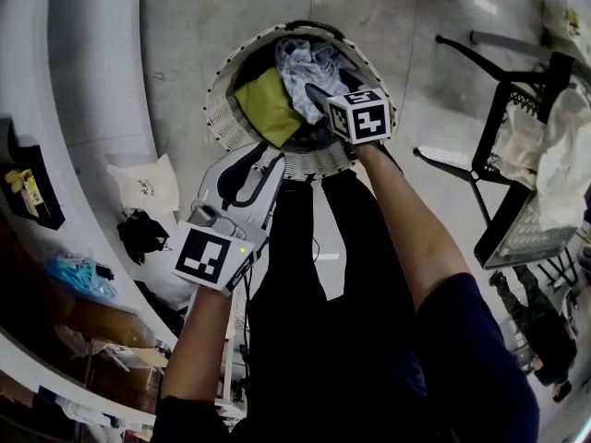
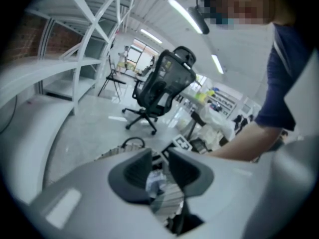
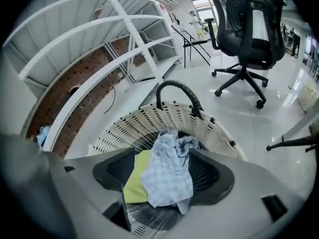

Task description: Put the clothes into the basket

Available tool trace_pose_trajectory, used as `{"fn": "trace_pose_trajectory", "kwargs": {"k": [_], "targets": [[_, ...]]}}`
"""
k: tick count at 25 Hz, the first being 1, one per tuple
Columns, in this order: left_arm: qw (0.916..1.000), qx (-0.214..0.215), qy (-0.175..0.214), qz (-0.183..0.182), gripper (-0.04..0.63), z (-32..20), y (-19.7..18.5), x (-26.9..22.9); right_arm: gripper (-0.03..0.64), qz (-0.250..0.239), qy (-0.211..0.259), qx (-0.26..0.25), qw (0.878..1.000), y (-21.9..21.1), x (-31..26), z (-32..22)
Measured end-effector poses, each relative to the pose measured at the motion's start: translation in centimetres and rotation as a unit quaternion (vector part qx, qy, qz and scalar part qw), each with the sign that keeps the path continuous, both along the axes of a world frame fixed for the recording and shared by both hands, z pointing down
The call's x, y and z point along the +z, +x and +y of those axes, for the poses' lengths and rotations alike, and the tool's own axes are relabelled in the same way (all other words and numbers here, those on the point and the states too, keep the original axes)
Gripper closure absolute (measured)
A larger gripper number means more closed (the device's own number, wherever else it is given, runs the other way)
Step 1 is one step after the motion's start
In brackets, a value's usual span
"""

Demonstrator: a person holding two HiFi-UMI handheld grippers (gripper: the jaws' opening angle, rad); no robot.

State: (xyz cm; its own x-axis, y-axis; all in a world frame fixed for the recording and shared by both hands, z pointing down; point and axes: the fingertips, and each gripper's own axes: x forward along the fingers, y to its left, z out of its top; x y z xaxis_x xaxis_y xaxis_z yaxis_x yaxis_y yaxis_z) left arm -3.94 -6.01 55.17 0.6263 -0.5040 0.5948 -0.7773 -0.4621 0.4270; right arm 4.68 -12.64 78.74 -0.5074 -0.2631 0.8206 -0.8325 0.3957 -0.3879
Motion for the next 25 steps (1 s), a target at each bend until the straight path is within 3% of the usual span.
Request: {"fn": "trace_pose_trajectory", "kwargs": {"k": [9, 12, 18, 25], "targets": [[0.9988, 0.019, 0.045, 0.005, 0.505, 1.2, -1.0, -9.5, 0.316, -0.067, 0.014, 0.002, 0.998, -1.2, -12.7, 3.1], [0.9982, 0.022, 0.056, -0.001, 0.505, 1.7, -1.7, -12.6, 0.427, -0.090, 0.030, -0.008, 0.995, -1.5, -18.0, 4.2], [0.9948, 0.019, 0.100, -0.003, 0.515, 1.7, -3.2, -19.6, 0.544, -0.115, 0.086, -0.013, 0.990, -1.9, -29.2, 4.7], [0.9848, 0.035, 0.170, 0.011, 0.580, 1.1, -3.8, -27.6, 0.599, -0.147, 0.172, -0.065, 0.972, -3.6, -42.5, 5.4]]}}
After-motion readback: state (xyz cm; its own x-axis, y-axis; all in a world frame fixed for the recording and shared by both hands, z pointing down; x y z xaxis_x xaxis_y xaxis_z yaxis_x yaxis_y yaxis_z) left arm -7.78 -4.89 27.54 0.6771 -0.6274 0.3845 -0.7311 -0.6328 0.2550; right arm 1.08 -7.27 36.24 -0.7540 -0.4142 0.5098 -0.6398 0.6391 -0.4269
